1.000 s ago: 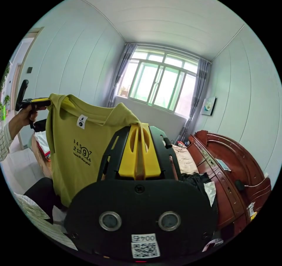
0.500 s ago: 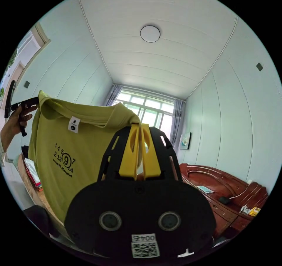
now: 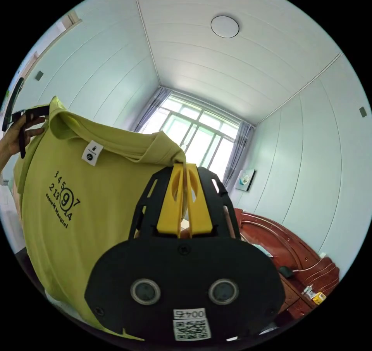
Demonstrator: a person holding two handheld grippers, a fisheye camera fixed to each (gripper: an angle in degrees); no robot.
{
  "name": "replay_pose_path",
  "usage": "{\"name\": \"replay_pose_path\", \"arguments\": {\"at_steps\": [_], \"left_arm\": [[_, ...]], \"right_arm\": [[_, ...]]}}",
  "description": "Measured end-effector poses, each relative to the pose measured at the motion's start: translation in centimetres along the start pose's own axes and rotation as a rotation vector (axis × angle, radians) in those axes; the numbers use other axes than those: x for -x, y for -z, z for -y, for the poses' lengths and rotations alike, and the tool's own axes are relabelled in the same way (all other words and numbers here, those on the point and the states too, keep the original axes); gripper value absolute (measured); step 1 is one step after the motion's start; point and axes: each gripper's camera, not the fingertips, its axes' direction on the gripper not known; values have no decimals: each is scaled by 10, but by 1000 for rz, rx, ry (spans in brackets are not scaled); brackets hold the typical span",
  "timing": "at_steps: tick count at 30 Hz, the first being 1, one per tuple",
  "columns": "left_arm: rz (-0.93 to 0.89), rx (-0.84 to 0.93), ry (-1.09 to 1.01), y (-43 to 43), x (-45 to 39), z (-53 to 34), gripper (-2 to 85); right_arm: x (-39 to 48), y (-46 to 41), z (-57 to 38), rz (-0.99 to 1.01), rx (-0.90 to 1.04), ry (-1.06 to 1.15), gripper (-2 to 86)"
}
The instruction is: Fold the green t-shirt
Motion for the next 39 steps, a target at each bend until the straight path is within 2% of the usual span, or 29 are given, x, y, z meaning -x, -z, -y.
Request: {"name": "replay_pose_path", "arguments": {"at_steps": [4,9,15,17,19,22,24,26,28,29,30,32,34,36,39], "left_arm": [[59,117,-63,-104,-9,-31,13],[150,233,-128,-244,-15,-85,12],[254,434,-288,-432,-22,-184,8],[307,501,-446,-501,-29,-233,8],[322,578,-493,-547,-27,-267,10],[321,748,-502,-615,-16,-320,19],[284,887,-449,-651,-4,-349,30],[176,1069,-185,-694,32,-377,62],[96,1105,63,-713,68,-388,80],[70,1057,210,-717,91,-389,86],[48,1018,272,-717,102,-388,88],[-44,891,473,-709,146,-380,90],[-112,841,583,-694,177,-374,91],[-169,824,643,-667,205,-368,88],[-281,887,632,-599,230,-363,84]], "right_arm": [[18,-99,-20,-6,107,54,-8],[54,-274,-70,49,303,96,-7],[108,-478,-158,85,519,94,-4],[128,-534,-187,76,578,115,-2],[147,-584,-217,79,626,119,3],[179,-665,-269,137,798,145,26],[196,-718,-312,212,962,127,62],[197,-746,-338,260,1042,69,76],[185,-764,-356,305,1078,-39,81],[170,-769,-365,343,1072,-129,80],[152,-770,-371,384,1055,-220,77],[122,-762,-381,481,1043,-326,70],[96,-738,-391,563,1029,-366,66],[68,-686,-407,640,1032,-369,62],[37,-601,-437,680,1054,-417,22]]}}
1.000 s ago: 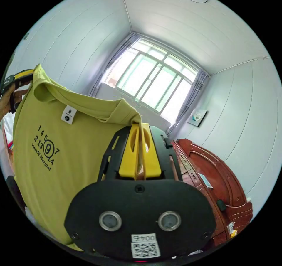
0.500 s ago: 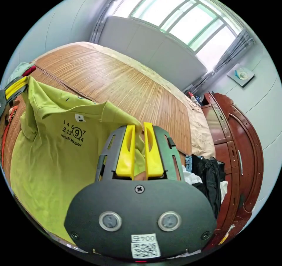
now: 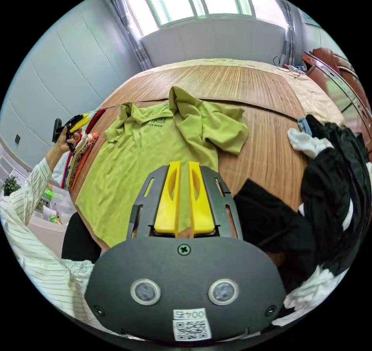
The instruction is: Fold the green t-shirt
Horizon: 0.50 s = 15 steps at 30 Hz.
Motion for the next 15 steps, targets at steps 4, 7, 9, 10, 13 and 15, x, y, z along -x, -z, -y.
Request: {"name": "replay_pose_path", "arguments": {"at_steps": [4,7,9,10,13,15], "left_arm": [[144,161,-96,71,13,-102,81],[266,229,-145,100,20,-177,81],[327,275,-161,103,23,-214,82],[342,288,-164,103,25,-233,84],[386,287,-171,95,26,-260,91],[401,281,-157,89,28,-267,94]], "right_arm": [[-7,26,-102,24,10,-104,-1],[-1,43,-162,54,-16,-185,-1],[10,48,-188,-25,-33,-187,7],[12,49,-192,-49,-40,-195,10],[14,42,-199,-112,-27,-240,95],[3,28,-196,-38,18,-302,133]]}}
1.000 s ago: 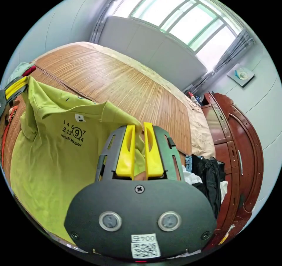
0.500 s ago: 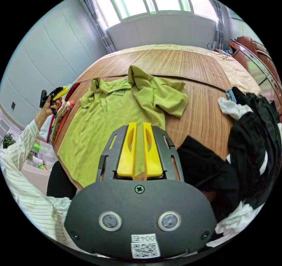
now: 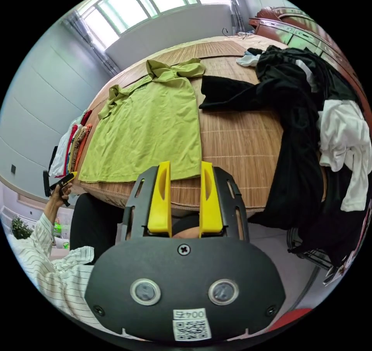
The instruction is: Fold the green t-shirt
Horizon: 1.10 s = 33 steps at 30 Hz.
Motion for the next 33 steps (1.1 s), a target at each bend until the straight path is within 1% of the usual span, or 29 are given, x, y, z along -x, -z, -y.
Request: {"name": "replay_pose_path", "arguments": {"at_steps": [2,6,10,13,16,20,25,27,29,31,32,33], "left_arm": [[-11,6,28,-12,-3,-3,98],[-16,-14,36,-23,-10,-6,102],[-104,-37,99,-27,-3,-7,107],[-147,-46,126,-28,3,-9,115],[-109,-50,96,-27,-3,-9,125],[-13,-25,3,-31,-24,-5,132],[52,-15,-23,-36,-41,-2,128],[91,-18,-26,-37,-46,-3,120],[154,-26,10,-38,-54,-3,93],[208,-4,-17,-43,-65,1,61],[181,14,-58,-44,-71,5,42],[167,25,-57,-45,-72,8,37]], "right_arm": [[-9,-7,9,45,27,-69,141],[-25,-18,29,8,29,-196,137],[-22,-36,44,24,85,-212,136],[-18,-40,53,14,75,-235,133],[-10,-44,59,59,94,-227,122],[7,-51,64,10,100,-195,101],[26,-61,74,-27,140,-158,76],[35,-63,77,-84,146,-151,43],[38,-65,79,-118,149,-163,20],[40,-66,80,-103,150,-169,9],[43,-66,81,-110,150,-169,4],[46,-64,81,-114,146,-163,1]]}}
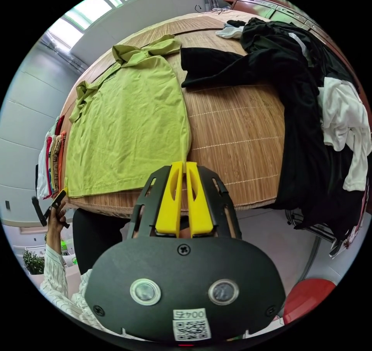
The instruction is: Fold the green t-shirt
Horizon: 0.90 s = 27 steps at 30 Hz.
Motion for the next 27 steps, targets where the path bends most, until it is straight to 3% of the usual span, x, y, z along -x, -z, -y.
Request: {"name": "replay_pose_path", "arguments": {"at_steps": [9,17,21,27], "left_arm": [[-130,-18,12,55,28,-9,13],[-151,89,-18,63,45,-53,27],[-115,9,65,78,67,-53,52],[-116,-158,4,127,61,3,75]], "right_arm": [[1,49,-33,96,15,96,-3],[-18,46,-113,98,127,128,22],[-38,59,-116,172,63,38,86],[-34,98,-99,316,-137,32,35]]}}
